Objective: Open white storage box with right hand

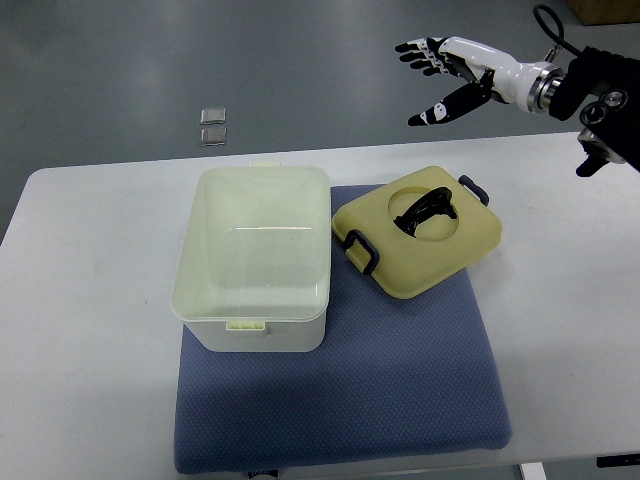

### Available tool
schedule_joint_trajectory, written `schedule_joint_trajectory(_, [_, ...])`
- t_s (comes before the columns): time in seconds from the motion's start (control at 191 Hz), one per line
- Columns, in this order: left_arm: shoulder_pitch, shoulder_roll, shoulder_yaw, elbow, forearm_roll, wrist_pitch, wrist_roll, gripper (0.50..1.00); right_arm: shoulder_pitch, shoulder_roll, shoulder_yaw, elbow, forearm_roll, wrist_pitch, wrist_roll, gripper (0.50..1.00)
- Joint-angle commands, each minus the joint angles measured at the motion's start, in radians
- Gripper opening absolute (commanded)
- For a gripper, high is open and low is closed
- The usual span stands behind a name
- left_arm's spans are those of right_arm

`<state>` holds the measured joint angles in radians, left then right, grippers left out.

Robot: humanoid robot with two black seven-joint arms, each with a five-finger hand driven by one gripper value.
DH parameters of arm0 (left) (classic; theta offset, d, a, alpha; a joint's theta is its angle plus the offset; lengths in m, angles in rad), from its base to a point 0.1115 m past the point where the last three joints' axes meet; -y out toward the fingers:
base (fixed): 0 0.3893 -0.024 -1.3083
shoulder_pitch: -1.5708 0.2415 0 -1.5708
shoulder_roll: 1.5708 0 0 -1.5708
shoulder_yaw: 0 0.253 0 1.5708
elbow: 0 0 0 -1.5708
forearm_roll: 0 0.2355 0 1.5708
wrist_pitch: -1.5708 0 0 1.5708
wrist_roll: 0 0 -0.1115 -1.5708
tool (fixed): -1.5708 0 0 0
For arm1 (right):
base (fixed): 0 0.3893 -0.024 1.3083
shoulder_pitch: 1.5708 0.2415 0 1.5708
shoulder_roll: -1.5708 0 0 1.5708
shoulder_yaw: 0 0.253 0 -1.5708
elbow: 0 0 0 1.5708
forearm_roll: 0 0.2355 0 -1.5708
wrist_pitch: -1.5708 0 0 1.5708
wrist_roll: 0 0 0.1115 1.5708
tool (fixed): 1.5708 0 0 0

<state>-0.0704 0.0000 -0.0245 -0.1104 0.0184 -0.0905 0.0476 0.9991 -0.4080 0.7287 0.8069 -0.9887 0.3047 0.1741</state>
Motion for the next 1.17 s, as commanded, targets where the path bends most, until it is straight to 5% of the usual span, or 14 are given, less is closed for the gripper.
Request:
schedule_joint_trajectory(0.0, [0.000, 0.000, 0.000, 0.000, 0.000, 0.000, 0.000, 1.000, -0.045, 0.015, 0.057, -0.002, 0.205, -0.062, -0.001, 0.901])
schedule_joint_trajectory(0.309, [0.000, 0.000, 0.000, 0.000, 0.000, 0.000, 0.000, 1.000, -0.131, 0.060, 0.069, 0.000, 0.654, -0.180, -0.001, 0.903])
schedule_joint_trajectory(0.665, [0.000, 0.000, 0.000, 0.000, 0.000, 0.000, 0.000, 1.000, -0.206, 0.109, 0.058, 0.006, 0.654, -0.283, 0.008, 0.905])
schedule_joint_trajectory(1.162, [0.000, 0.000, 0.000, 0.000, 0.000, 0.000, 0.000, 1.000, -0.252, 0.175, 0.051, 0.012, 0.651, -0.277, 0.013, 0.921])
